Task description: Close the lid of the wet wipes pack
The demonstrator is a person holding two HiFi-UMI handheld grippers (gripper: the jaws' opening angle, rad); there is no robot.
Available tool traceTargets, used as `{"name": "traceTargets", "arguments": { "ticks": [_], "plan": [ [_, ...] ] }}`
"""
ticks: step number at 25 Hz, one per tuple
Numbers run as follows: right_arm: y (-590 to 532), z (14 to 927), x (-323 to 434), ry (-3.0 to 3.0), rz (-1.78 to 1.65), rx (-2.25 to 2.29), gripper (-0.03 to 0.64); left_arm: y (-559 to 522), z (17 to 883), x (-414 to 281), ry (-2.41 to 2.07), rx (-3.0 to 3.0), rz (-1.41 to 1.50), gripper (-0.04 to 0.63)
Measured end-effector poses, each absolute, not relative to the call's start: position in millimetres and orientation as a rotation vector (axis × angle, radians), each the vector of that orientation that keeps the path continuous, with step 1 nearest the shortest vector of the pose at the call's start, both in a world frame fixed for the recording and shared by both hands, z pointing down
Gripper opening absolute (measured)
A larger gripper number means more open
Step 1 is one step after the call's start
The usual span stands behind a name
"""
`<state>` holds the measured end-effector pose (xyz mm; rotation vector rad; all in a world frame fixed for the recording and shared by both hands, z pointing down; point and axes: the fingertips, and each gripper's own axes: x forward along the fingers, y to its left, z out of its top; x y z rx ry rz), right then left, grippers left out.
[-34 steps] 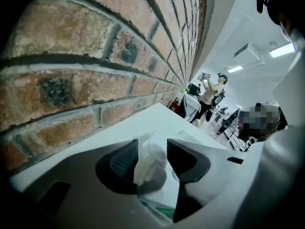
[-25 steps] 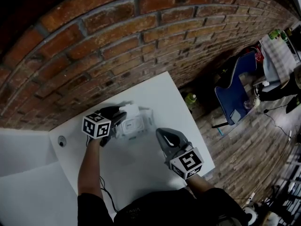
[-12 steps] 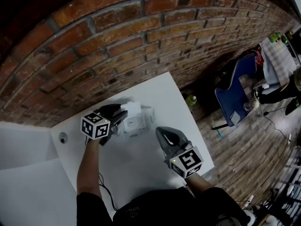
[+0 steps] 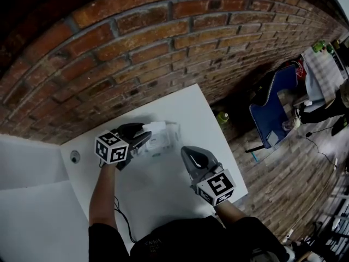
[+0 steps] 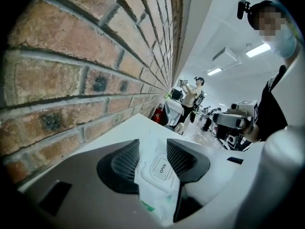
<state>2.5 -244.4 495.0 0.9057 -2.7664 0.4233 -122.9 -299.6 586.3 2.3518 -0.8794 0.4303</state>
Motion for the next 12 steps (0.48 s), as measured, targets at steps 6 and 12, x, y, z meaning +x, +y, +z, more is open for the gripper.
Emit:
{"name": "traceTargets", "arguments": {
  "ticks": [6, 12],
  "plan": [
    [-241.4, 489.9, 3.0, -2.776, 0.41, 0.906, -0.002, -293.3, 580.5, -117.6, -0.866, 2.371, 0.429, 0.183],
    [-235.6, 484.9, 2.3, -2.785, 0.407, 0.899, -0.002, -280.7, 568.4, -110.1, -0.837, 2.4, 0.4, 0.183]
  ]
}}
